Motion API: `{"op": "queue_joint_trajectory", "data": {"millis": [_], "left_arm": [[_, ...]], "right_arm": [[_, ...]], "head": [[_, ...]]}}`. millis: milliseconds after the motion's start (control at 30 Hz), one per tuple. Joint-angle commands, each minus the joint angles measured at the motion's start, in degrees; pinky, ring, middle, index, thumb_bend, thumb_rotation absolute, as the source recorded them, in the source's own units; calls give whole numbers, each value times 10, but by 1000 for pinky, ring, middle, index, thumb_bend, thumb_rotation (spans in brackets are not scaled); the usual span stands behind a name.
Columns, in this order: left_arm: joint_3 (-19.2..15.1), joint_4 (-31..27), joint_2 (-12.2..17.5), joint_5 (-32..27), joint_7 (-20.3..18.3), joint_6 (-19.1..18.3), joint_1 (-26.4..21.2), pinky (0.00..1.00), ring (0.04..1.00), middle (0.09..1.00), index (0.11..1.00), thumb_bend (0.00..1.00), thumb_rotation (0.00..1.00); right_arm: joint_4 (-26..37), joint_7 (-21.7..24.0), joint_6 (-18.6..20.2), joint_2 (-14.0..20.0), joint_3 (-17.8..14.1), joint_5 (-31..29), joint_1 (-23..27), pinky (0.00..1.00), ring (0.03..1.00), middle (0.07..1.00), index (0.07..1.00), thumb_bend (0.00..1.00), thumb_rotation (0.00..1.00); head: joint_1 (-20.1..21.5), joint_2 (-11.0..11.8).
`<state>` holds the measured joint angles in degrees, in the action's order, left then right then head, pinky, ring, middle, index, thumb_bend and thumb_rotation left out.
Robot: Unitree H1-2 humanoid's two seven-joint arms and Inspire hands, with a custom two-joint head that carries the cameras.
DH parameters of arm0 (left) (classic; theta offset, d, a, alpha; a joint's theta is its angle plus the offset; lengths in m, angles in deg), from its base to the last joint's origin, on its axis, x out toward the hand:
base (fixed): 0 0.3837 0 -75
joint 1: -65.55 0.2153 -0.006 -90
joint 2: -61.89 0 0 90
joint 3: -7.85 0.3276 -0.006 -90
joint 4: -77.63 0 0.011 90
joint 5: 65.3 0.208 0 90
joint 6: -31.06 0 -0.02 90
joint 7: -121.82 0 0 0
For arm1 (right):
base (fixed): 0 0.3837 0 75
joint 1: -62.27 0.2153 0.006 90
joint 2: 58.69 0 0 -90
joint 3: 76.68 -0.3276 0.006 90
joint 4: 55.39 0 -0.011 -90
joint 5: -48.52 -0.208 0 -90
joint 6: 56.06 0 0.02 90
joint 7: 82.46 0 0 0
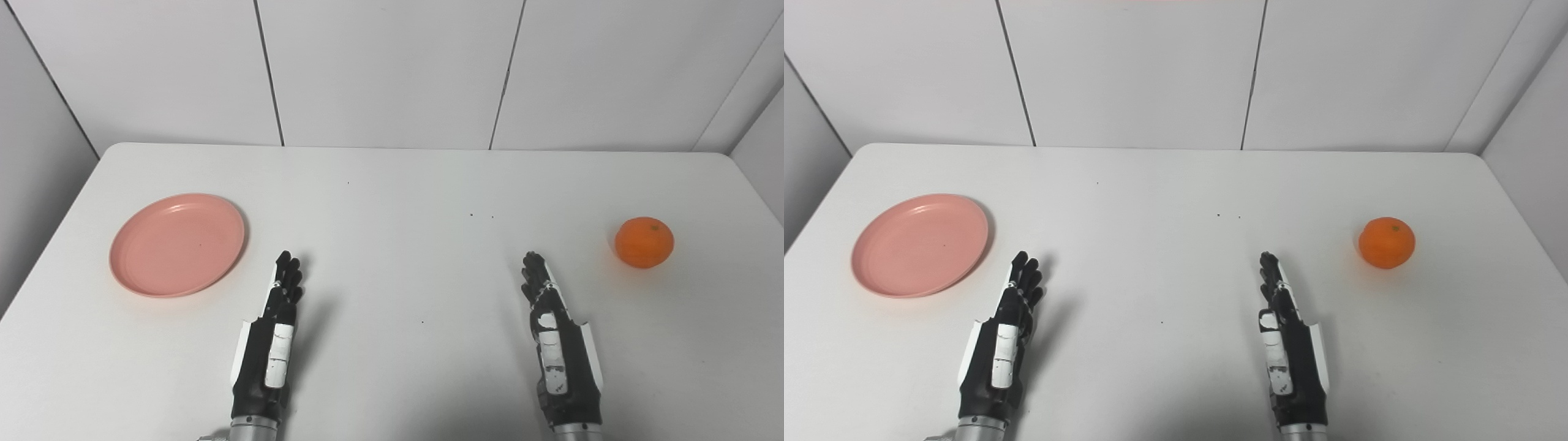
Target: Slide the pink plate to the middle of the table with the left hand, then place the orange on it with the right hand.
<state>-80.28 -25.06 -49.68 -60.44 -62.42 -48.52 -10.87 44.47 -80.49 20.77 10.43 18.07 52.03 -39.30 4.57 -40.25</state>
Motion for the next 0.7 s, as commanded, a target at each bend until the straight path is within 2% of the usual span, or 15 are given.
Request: {"op": "queue_joint_trajectory", "data": {"millis": [0, 100, 133, 200, 367, 667], "left_arm": [[-7, 35, 22, 1, 12, 49, 114, 1000, 1000, 1000, 1000, 834, 1000], [-5, 39, 23, 9, 18, 57, 114, 1000, 1000, 1000, 1000, 838, 1000], [-3, 40, 23, 13, 19, 60, 114, 1000, 1000, 1000, 1000, 855, 1000], [-1, 42, 25, 16, 21, 63, 114, 1000, 1000, 1000, 1000, 857, 1000], [-2, 46, 23, 21, 25, 68, 112, 1000, 1000, 1000, 1000, 840, 1000], [1, 45, 25, 23, 30, 68, 112, 1000, 1000, 1000, 1000, 814, 1000]], "right_arm": [[-70, 0, -12, 6, 5, -9, -53, 992, 970, 955, 932, 899, 1000], [-67, -4, -2, 3, 4, -3, -54, 990, 969, 954, 932, 896, 1000], [-66, -7, 1, 2, 3, 0, -53, 996, 976, 961, 937, 841, 1000], [-65, -11, 3, 2, 3, 8, -53, 999, 983, 967, 941, 816, 1000], [-65, -14, 3, 3, 4, 17, -50, 1000, 986, 969, 944, 830, 1000], [-80, -15, 29, 0, -4, -1, -42, 1000, 993, 972, 957, 795, 1000]], "head": [[0, 0], [-1, 0], [-1, 0], [-1, 0], [-1, 2], [1, 0]]}}
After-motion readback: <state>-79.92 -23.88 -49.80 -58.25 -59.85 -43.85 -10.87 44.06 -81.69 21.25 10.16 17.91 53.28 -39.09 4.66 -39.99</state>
